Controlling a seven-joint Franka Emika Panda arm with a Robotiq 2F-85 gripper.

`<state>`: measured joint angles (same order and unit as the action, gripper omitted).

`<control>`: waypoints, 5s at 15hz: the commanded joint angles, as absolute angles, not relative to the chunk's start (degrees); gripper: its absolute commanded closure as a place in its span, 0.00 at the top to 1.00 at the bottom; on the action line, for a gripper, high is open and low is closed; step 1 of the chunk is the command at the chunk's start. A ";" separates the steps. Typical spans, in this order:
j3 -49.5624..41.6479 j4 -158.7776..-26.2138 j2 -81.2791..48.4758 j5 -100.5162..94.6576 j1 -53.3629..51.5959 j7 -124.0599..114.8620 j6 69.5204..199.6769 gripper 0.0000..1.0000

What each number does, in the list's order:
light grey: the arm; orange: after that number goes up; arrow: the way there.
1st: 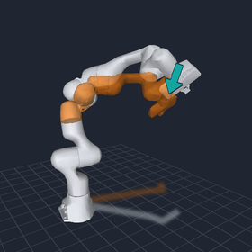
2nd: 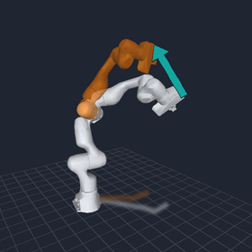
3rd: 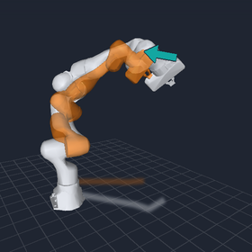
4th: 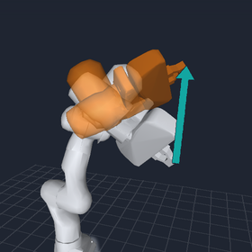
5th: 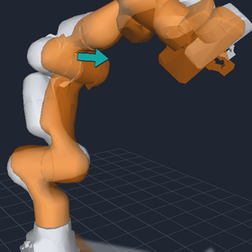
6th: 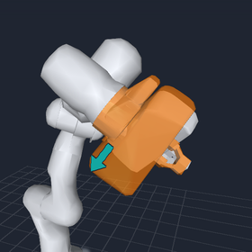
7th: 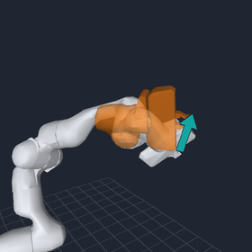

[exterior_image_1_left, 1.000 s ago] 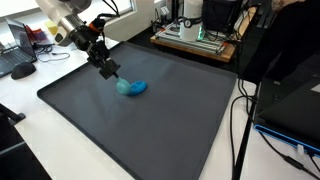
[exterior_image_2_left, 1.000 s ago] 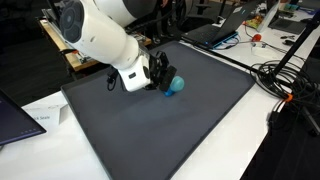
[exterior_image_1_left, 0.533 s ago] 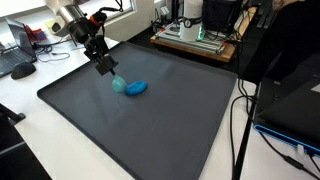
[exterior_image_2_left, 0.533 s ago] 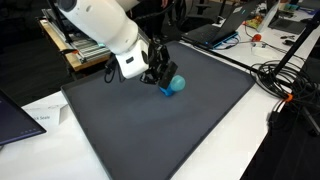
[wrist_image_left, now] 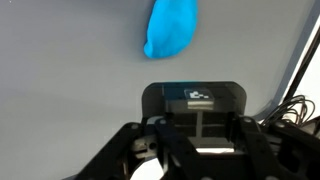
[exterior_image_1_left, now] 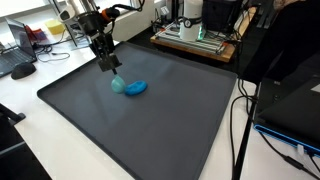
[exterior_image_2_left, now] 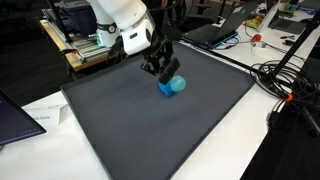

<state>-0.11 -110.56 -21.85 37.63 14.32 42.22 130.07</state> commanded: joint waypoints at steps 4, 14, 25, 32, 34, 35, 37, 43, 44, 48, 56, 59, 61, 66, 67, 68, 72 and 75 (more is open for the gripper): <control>-0.89 -123.77 -12.52 26.96 7.22 25.25 144.92 0.22; 0.23 -122.49 -13.85 26.67 8.06 25.10 144.97 0.22; -2.68 -129.04 -8.35 5.32 3.34 6.68 154.07 0.22; -3.69 -132.22 -4.32 -5.32 1.49 -6.59 153.75 0.22; -3.55 -133.03 -3.66 -7.19 1.05 -9.81 153.95 0.22; -3.56 -133.38 -3.43 -8.72 0.65 -12.07 154.11 0.22; -3.67 -133.48 -3.14 -12.94 -0.19 -16.91 153.63 0.22; -2.72 -132.09 -2.43 -23.68 -2.78 -29.10 149.11 0.22; -2.34 -131.60 -2.49 -24.15 -3.19 -29.89 147.88 0.22; -0.73 -129.12 -2.90 -24.78 -4.41 -30.85 142.46 0.22; 1.78 -120.17 -6.35 -24.68 -5.93 -28.87 129.85 0.22; 2.18 -116.32 -8.79 -24.53 -6.45 -27.96 126.37 0.22; 2.21 -113.52 -10.85 -24.38 -6.90 -27.45 124.32 0.22; 1.73 -105.49 -16.97 -24.84 -8.65 -26.24 118.54 0.22; 1.62 -103.63 -18.34 -25.08 -9.16 -26.13 117.20 0.22; 1.51 -101.79 -19.63 -25.34 -9.63 -25.94 115.79 0.22; 0.99 -93.70 -24.89 -25.57 -11.18 -24.50 110.09 0.22; 0.40 -87.59 -28.93 -25.35 -12.08 -23.28 105.81 0.22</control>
